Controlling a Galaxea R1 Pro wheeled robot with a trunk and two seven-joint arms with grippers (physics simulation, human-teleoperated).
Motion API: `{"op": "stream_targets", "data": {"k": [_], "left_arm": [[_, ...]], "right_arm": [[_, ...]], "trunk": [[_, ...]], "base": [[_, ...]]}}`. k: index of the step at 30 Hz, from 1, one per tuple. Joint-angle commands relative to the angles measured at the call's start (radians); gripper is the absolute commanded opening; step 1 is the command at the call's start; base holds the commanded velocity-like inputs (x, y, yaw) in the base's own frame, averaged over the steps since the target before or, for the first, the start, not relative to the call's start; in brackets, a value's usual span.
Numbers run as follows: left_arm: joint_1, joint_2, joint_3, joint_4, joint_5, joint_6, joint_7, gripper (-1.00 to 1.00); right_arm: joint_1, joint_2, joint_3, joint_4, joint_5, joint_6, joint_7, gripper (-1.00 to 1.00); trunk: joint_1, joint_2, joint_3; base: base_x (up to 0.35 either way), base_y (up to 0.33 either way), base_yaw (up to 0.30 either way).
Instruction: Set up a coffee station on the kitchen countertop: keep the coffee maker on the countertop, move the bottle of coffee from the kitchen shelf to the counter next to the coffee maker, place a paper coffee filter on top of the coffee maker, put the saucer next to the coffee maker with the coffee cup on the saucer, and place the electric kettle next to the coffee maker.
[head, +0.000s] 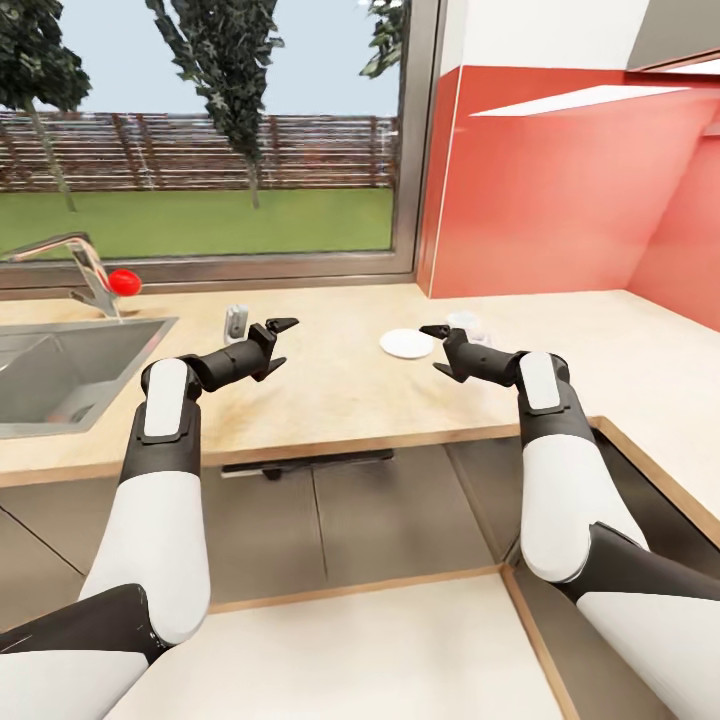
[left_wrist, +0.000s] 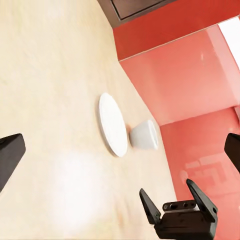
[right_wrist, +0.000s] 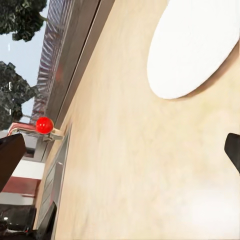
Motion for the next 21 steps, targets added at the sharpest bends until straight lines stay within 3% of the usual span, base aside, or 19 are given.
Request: {"op": "stream_targets", "data": {"k": [1, 9, 14, 18, 21], "left_arm": [[-0.001, -0.001, 0.003, -0.001, 0.011, 0.005, 0.011, 1.0], [-0.004, -0.001, 0.001, -0.006, 0.011, 0.005, 0.011, 1.0], [-0.061, -0.001, 0.001, 0.022, 0.011, 0.005, 0.012, 1.0], [-0.155, 0.0, 0.0, 0.142, 0.011, 0.005, 0.012, 1.0], [-0.249, 0.005, 0.0, 0.295, 0.01, 0.005, 0.013, 1.0]], "right_arm": [[-0.001, 0.001, -0.006, -0.001, 0.011, 0.005, 0.01, 1.0], [-0.001, -0.005, -0.008, -0.03, 0.013, 0.006, 0.009, 1.0], [-0.001, -0.006, -0.011, -0.044, 0.013, 0.007, 0.009, 1.0], [-0.001, -0.006, -0.013, -0.047, 0.014, 0.006, 0.009, 1.0], [-0.001, -0.006, -0.014, -0.048, 0.014, 0.006, 0.009, 1.0]], "trunk": [[0.0, 0.0, -0.001], [0.0, 0.0, -0.001], [0.0, 0.0, -0.001], [0.0, 0.0, -0.001], [0.0, 0.0, -0.001]], "base": [[0.08, -0.001, 0.0], [0.105, 0.0, 0.0], [0.026, 0.0, 0.0], [0.006, 0.0, 0.0], [0.002, 0.0, 0.0]]}}
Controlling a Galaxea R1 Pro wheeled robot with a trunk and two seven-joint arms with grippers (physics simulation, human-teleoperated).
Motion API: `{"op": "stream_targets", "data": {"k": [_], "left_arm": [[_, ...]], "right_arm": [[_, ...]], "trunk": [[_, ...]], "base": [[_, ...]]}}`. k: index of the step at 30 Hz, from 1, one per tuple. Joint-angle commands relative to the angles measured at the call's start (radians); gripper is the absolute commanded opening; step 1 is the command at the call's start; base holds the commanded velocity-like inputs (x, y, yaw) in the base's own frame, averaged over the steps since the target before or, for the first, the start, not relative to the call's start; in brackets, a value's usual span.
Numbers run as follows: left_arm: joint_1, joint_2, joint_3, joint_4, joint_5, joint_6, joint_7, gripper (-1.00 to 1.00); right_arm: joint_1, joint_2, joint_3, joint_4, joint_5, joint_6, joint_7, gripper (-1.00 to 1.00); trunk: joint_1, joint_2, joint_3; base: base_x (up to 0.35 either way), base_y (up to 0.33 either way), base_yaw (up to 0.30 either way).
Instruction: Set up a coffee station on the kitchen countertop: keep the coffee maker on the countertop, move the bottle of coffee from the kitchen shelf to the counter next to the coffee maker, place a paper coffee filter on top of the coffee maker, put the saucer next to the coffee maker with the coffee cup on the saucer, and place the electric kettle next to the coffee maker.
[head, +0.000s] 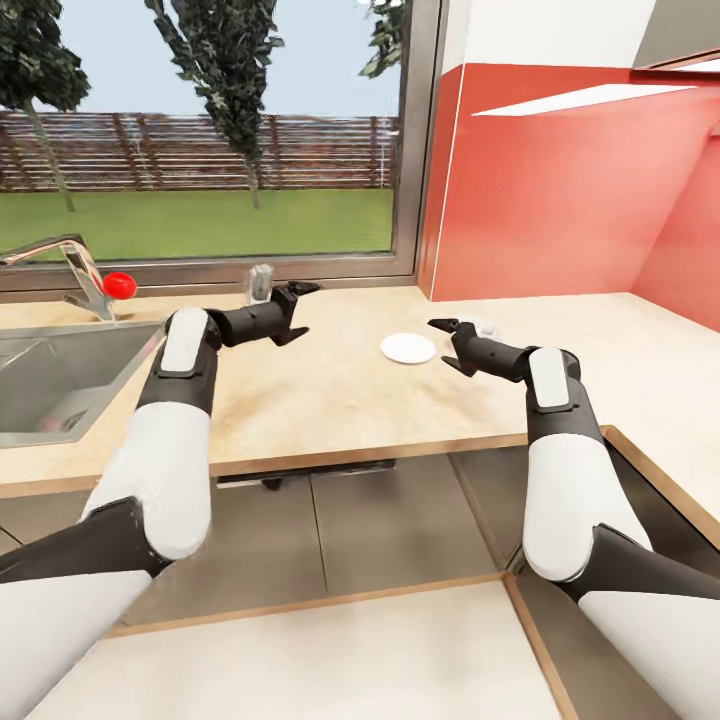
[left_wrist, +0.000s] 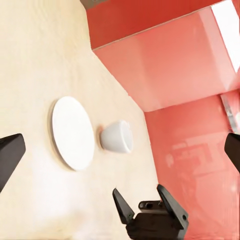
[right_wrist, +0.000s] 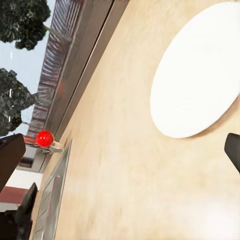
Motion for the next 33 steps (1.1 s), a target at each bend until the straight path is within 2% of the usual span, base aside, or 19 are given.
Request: {"op": "stream_targets", "data": {"k": [1, 2, 4, 5, 20, 26, 33], "left_arm": [[-0.02, 0.001, 0.004, 0.034, 0.009, 0.005, 0.011, 1.0], [-0.051, 0.004, 0.004, 0.092, 0.008, 0.005, 0.011, 1.0], [-0.075, 0.005, 0.004, 0.136, 0.008, 0.004, 0.01, 1.0], [-0.109, 0.009, 0.005, 0.198, 0.008, 0.003, 0.01, 1.0], [-0.118, 0.018, 0.013, 0.225, 0.007, 0.003, 0.01, 1.0], [-0.118, 0.029, 0.013, 0.228, 0.007, 0.004, 0.007, 1.0], [-0.118, 0.037, 0.013, 0.228, 0.007, 0.005, 0.006, 1.0]], "right_arm": [[-0.001, 0.001, -0.006, -0.001, 0.011, 0.005, 0.009, 1.0], [-0.001, 0.001, -0.006, -0.001, 0.012, 0.005, 0.009, 1.0], [-0.001, 0.001, -0.006, -0.001, 0.012, 0.005, 0.009, 1.0], [-0.001, 0.001, -0.005, 0.0, 0.014, 0.005, 0.009, 1.0], [-0.001, 0.003, -0.003, 0.014, 0.017, 0.005, 0.006, 1.0], [-0.001, 0.004, -0.003, 0.013, 0.017, 0.005, 0.006, 1.0], [-0.001, 0.005, -0.001, 0.013, 0.017, 0.005, 0.006, 1.0]], "trunk": [[0.0, 0.0, -0.001], [0.0, 0.0, -0.001], [0.0, 0.0, -0.001], [0.0, 0.0, -0.001], [0.0, 0.0, -0.001], [0.0, 0.0, -0.001], [0.0, 0.0, 0.001]], "base": [[0.0, 0.0, 0.0], [0.0, 0.0, 0.0], [0.0, 0.0, 0.0], [0.0, 0.0, 0.0], [0.059, -0.022, 0.0], [0.004, -0.001, -0.006], [0.0, 0.0, -0.193]]}}
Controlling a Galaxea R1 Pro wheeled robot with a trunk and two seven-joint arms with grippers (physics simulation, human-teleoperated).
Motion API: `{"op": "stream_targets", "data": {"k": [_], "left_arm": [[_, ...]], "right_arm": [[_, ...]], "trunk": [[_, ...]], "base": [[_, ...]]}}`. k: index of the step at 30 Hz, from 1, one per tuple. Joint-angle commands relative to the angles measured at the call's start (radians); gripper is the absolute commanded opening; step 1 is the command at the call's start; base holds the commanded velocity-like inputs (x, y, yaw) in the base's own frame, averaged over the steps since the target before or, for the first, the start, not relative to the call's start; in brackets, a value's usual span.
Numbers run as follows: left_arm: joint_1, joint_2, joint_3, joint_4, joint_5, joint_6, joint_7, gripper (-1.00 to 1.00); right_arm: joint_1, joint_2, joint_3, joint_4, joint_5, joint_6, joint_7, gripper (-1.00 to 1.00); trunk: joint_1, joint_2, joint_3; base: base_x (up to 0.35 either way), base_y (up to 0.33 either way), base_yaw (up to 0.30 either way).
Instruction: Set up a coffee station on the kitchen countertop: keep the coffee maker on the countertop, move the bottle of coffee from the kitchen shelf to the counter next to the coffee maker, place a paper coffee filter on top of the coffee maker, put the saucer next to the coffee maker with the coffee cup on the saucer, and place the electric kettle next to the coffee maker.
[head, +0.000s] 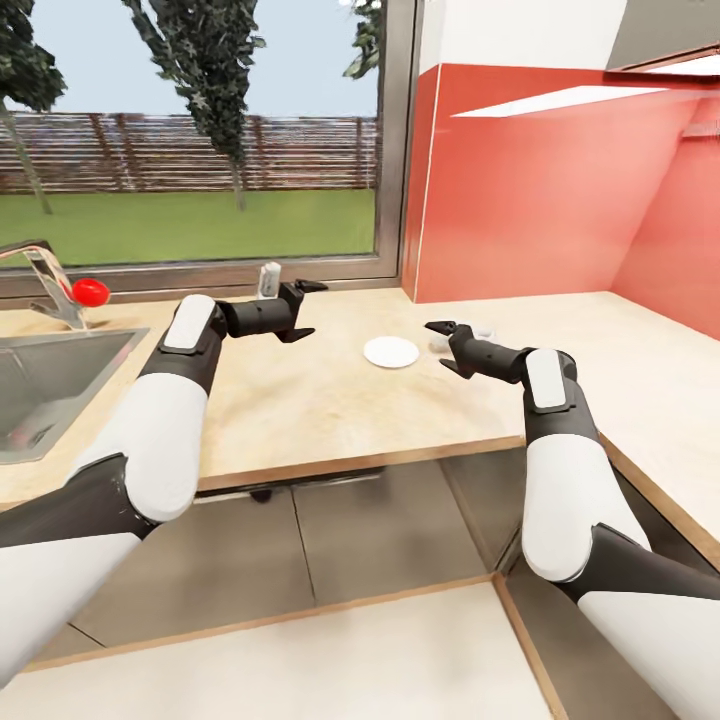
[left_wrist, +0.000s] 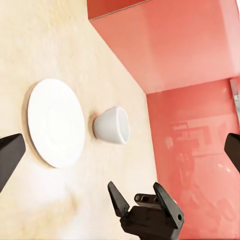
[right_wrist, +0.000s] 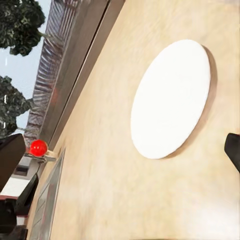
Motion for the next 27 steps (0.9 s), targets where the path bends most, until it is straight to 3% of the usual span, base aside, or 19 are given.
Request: {"op": "stream_targets", "data": {"k": [1, 18, 21, 27], "left_arm": [[-0.001, -0.001, 0.006, -0.001, 0.009, 0.006, 0.01, 1.0], [-0.001, 0.021, 0.007, 0.002, 0.009, 0.009, 0.007, 1.0], [-0.001, 0.021, 0.006, 0.084, 0.009, 0.007, 0.005, 1.0], [-0.001, 0.02, -0.002, 0.136, 0.009, 0.005, -0.026, 1.0]], "right_arm": [[-0.001, 0.001, -0.005, 0.0, 0.011, 0.005, 0.009, 1.0], [-0.001, 0.004, -0.002, 0.012, 0.011, 0.005, 0.009, 1.0], [-0.001, 0.005, -0.002, 0.015, 0.011, 0.005, 0.009, 1.0], [-0.001, 0.006, -0.001, 0.046, 0.01, 0.005, 0.009, 1.0]], "trunk": [[0.0, 0.0, -0.001], [0.0, 0.0, 0.0], [0.0, 0.0, 0.0], [0.0, 0.0, 0.0]], "base": [[0.0, 0.0, -0.131], [0.046, 0.048, -0.059], [0.007, 0.007, -0.005], [0.001, 0.001, -0.001]]}}
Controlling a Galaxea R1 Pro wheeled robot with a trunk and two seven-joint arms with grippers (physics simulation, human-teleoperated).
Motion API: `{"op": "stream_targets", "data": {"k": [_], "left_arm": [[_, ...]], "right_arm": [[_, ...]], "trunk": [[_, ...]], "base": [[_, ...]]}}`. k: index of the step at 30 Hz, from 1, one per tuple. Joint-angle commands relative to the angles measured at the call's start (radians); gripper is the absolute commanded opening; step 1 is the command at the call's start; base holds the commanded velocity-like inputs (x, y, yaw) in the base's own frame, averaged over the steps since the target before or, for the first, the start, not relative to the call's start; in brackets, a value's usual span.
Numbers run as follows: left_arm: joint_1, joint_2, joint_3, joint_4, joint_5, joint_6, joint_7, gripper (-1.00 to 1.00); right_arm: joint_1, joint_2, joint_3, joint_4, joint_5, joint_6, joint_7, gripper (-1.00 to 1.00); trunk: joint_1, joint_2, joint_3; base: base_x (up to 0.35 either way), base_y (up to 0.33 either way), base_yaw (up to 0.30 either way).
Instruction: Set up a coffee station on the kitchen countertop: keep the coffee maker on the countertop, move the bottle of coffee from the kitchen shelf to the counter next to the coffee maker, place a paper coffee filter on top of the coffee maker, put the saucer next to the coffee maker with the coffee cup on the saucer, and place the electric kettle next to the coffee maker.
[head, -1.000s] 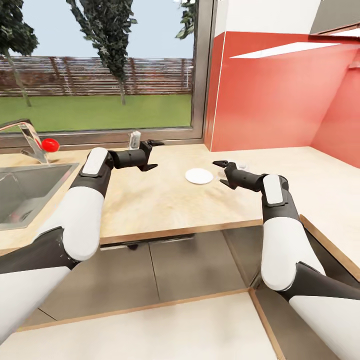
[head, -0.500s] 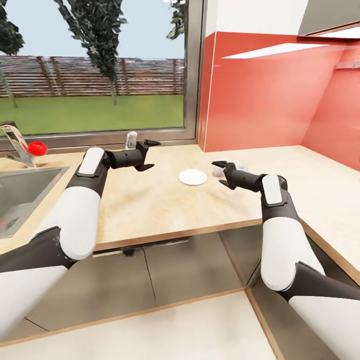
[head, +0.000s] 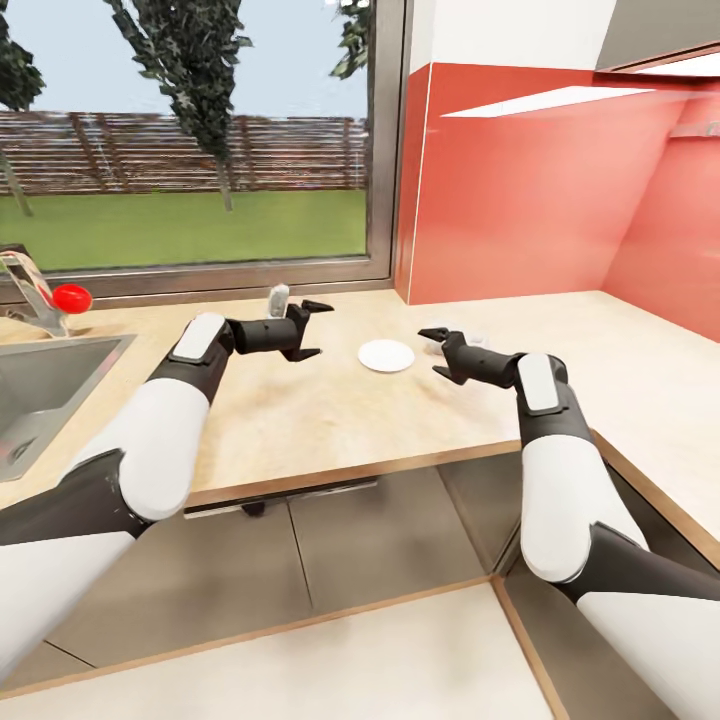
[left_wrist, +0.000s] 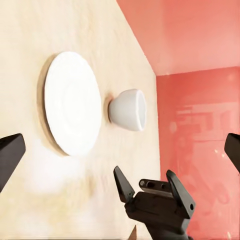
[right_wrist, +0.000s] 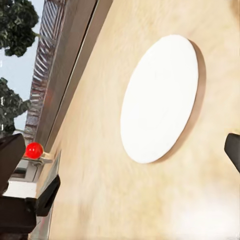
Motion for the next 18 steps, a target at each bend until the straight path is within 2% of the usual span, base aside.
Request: {"op": "stream_targets", "data": {"k": [1, 5, 10, 12, 13, 14, 16, 18], "left_arm": [[-0.001, -0.001, 0.005, 0.002, 0.006, 0.005, 0.006, 1.0], [-0.001, -0.001, -0.002, 0.01, 0.006, 0.005, -0.002, 1.0], [-0.001, -0.002, -0.018, 0.013, 0.005, 0.003, -0.047, 1.0], [-0.001, -0.001, -0.046, 0.014, 0.005, 0.001, -0.056, 1.0], [-0.001, -0.001, -0.072, 0.014, 0.006, 0.0, -0.06, 1.0], [-0.001, -0.001, -0.072, 0.014, 0.006, 0.0, -0.06, 1.0], [-0.001, 0.0, -0.113, 0.014, 0.006, -0.003, -0.064, 1.0], [-0.001, -0.001, -0.124, 0.014, 0.006, -0.003, -0.064, 1.0]], "right_arm": [[-0.001, 0.001, -0.006, 0.003, 0.01, 0.005, 0.009, 1.0], [-0.001, 0.001, -0.005, 0.016, 0.01, 0.005, 0.009, 1.0], [-0.001, 0.001, -0.005, 0.034, 0.01, 0.005, 0.01, 1.0], [-0.001, 0.001, -0.005, 0.042, 0.01, 0.002, 0.01, 1.0], [-0.001, 0.001, -0.005, 0.045, 0.01, -0.008, 0.01, 1.0], [-0.001, 0.001, -0.005, 0.045, 0.01, -0.008, 0.01, 1.0], [-0.001, 0.001, -0.005, 0.05, 0.009, -0.034, 0.01, 1.0], [-0.001, 0.001, -0.005, 0.054, 0.009, -0.041, 0.011, 1.0]], "trunk": [[0.0, -0.001, -0.001], [0.0, -0.001, -0.001], [0.0, -0.001, -0.001], [0.0, -0.001, -0.001], [0.0, -0.001, -0.001], [0.0, -0.001, -0.001], [0.0, -0.001, -0.001], [0.0, -0.001, -0.001]], "base": [[0.0, 0.0, 0.0], [0.0, 0.0, 0.0], [0.0, 0.0, 0.0], [0.0, 0.0, 0.0], [0.0, 0.0, 0.0], [0.0, 0.0, 0.0], [0.0, 0.0, 0.0], [0.0, 0.0, 0.0]]}}
